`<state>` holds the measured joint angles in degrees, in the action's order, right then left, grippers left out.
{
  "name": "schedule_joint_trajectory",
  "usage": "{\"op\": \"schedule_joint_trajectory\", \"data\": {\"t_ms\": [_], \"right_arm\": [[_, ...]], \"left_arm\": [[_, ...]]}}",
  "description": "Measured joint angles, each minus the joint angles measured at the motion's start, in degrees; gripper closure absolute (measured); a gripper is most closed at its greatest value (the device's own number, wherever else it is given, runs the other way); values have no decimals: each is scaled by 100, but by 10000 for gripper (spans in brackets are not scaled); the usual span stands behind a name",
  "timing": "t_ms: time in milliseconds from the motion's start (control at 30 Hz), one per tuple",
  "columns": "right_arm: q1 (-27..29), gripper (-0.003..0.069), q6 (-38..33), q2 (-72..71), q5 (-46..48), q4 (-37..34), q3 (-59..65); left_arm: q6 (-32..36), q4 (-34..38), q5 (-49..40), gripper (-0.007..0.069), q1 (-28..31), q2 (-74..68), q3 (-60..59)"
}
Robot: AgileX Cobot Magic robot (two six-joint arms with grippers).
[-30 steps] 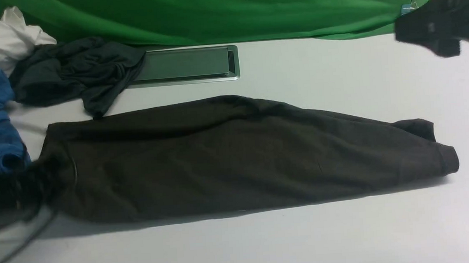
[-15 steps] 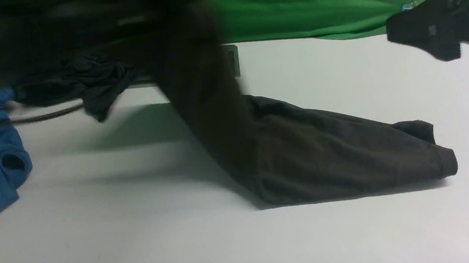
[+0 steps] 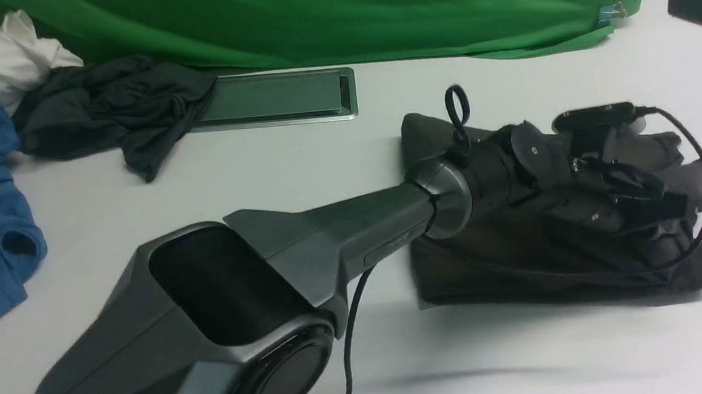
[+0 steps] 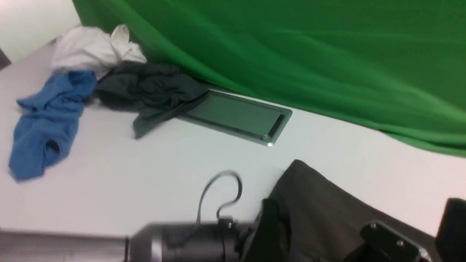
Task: Fold a long-sleeved shirt on a white desktop.
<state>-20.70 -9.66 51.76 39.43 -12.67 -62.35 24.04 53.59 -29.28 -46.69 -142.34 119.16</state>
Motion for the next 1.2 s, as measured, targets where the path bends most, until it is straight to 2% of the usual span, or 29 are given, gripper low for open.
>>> {"op": "schedule_joint_trajectory", "data": {"t_ms": [33, 67, 100, 133, 167, 200, 267, 333, 467, 533, 567, 600, 667, 700, 767, 833, 900, 967, 1200], "right_arm": [[-107, 113, 0, -5, 0, 77, 0], [-120, 113, 0, -5, 0, 98, 0], [-206, 113, 0, -5, -6, 137, 0], [-244, 113, 0, -5, -41, 163, 0], [-250, 113, 0, -5, -51, 166, 0], [-279, 113, 0, -5, -154, 197, 0], [-279, 113, 0, -5, -208, 210, 0], [-279, 113, 0, -5, -306, 239, 0], [-279, 113, 5, 1, -327, 338, 29], [-279, 113, 61, 44, -453, 512, 176], [-279, 113, 76, 60, -491, 554, 228], [-279, 113, 138, 103, -545, 583, 334], [-279, 119, 185, 221, -625, 624, 575], [-279, 132, 197, 286, -645, 629, 673], [-279, 206, 276, 471, -689, 635, 915], [-279, 368, 438, 747, -703, 641, 1208], [-167, 546, 677, 1116, -725, 641, 1546], [75, 609, 966, 1485, -752, 641, 1810], [1056, 633, 1735, 2552, -752, 555, 2385]], "left_arm": [[-41, -134, -9, 274, 24, 76, 67], [-49, -177, -9, 263, 24, 105, 68], [-85, -365, -53, 171, 38, 250, 102], [-89, -485, -86, 123, 43, 347, 110], [-96, -521, -93, 111, 42, 374, 110], [-96, -932, -275, 13, 49, 640, 110], [-102, -1250, -406, -20, 56, 807, 116], [-410, -2317, -836, -55, 109, 1228, 128], [-1985, -4528, -1651, -68, 364, 1722, 165], [-3171, -5902, -2448, -68, 762, 1828, 176], [-3397, -6110, -2684, -68, 907, 1822, 176], [-3584, -6174, -2942, -68, 1100, 1786, 159], [-3628, -5859, -3239, -68, 1401, 1702, 86], [-3533, -5466, -3341, -68, 1568, 1653, 14], [-3206, -4397, -3365, -68, 1831, 1508, -195], [-2823, -3419, -3247, -68, 1925, 1341, -504], [-2646, -2851, -3068, -68, 1943, 1192, -758], [-2569, -2651, -2965, -68, 1943, 1080, -945], [-2537, -2489, -2708, -68, 1962, 1005, -1222]]}}
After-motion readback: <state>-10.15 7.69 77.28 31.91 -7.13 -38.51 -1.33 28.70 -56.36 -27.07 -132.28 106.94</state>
